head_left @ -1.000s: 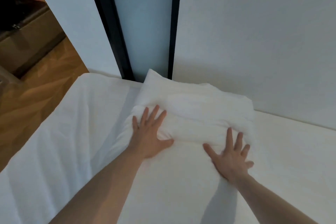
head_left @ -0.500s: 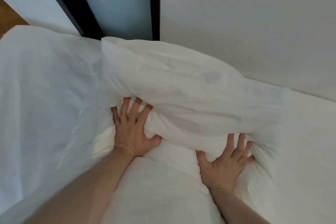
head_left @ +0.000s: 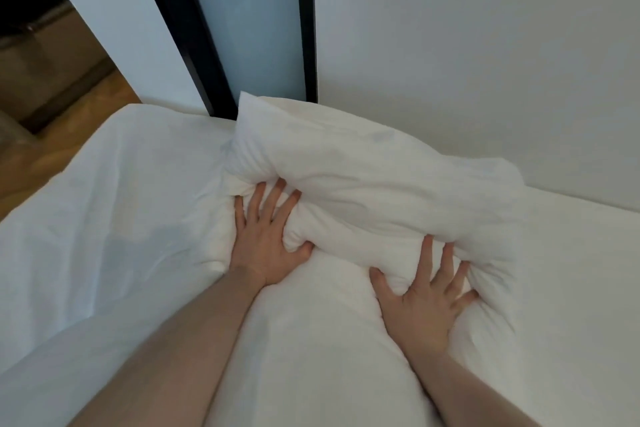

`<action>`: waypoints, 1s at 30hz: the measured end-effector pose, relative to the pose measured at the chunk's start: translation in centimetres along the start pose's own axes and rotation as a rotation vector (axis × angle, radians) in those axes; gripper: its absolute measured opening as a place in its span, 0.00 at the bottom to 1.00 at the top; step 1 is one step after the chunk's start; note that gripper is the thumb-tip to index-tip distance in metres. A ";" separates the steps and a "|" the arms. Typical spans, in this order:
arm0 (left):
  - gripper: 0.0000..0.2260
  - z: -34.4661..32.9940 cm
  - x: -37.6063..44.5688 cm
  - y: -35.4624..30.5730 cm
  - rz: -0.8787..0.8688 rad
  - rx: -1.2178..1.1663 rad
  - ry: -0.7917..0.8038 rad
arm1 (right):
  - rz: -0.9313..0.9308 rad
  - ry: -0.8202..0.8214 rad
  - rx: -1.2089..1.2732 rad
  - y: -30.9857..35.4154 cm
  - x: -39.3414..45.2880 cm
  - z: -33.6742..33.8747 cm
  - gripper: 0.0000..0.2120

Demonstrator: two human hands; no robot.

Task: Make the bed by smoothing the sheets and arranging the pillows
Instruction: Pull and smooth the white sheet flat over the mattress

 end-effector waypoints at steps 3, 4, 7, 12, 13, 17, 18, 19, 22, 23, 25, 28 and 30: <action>0.42 2.3 -1.8 -1.0 0.082 0.019 0.111 | 0.026 0.138 0.020 -0.7 -0.9 2.3 0.51; 0.41 3.4 -2.7 -1.2 0.115 -0.005 0.152 | 0.040 0.183 0.023 -1.1 -1.6 3.2 0.50; 0.42 8.4 -7.7 -1.4 0.199 -0.047 0.299 | 0.104 0.297 0.006 -2.5 -5.9 6.5 0.45; 0.41 18.6 -20.4 0.9 0.385 0.109 0.394 | 0.201 0.516 -0.085 -1.1 -17.7 12.7 0.41; 0.40 20.0 -22.8 1.5 0.434 0.103 0.385 | 0.218 0.522 -0.079 -0.3 -19.8 13.5 0.42; 0.39 22.1 -29.9 3.4 0.654 0.038 0.332 | 0.280 0.535 -0.134 2.4 -25.2 13.0 0.48; 0.38 21.7 -30.7 3.5 0.688 0.001 0.292 | 0.277 0.525 -0.150 2.6 -25.6 12.3 0.49; 0.38 21.0 -31.3 3.6 0.698 -0.035 0.250 | 0.278 0.511 -0.168 2.7 -25.9 11.5 0.49; 0.36 17.9 -31.9 4.5 0.711 -0.127 0.136 | 0.309 0.402 -0.209 2.3 -25.9 8.2 0.49; 0.37 16.7 -31.8 5.0 0.722 -0.145 0.109 | 0.312 0.376 -0.216 1.9 -25.9 6.9 0.50; 0.39 14.3 -31.1 6.2 0.725 -0.167 0.062 | 0.319 0.328 -0.221 1.4 -25.6 4.3 0.50; 0.40 11.4 -29.6 8.8 0.736 -0.202 -0.005 | 0.361 0.204 -0.204 1.5 -24.9 0.6 0.50; 0.39 10.1 -29.1 10.0 0.711 -0.212 -0.019 | 0.368 0.154 -0.180 1.6 -24.5 -0.9 0.49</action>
Point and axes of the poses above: each hand's wrist, its own x-axis towards the middle knuckle, its own z-axis out of the back of the hand, y = z × x, the point moved 1 cm from there along x, towards the middle knuckle, and after that the axes turned 6 degrees about -x, right-handed, at the moved point
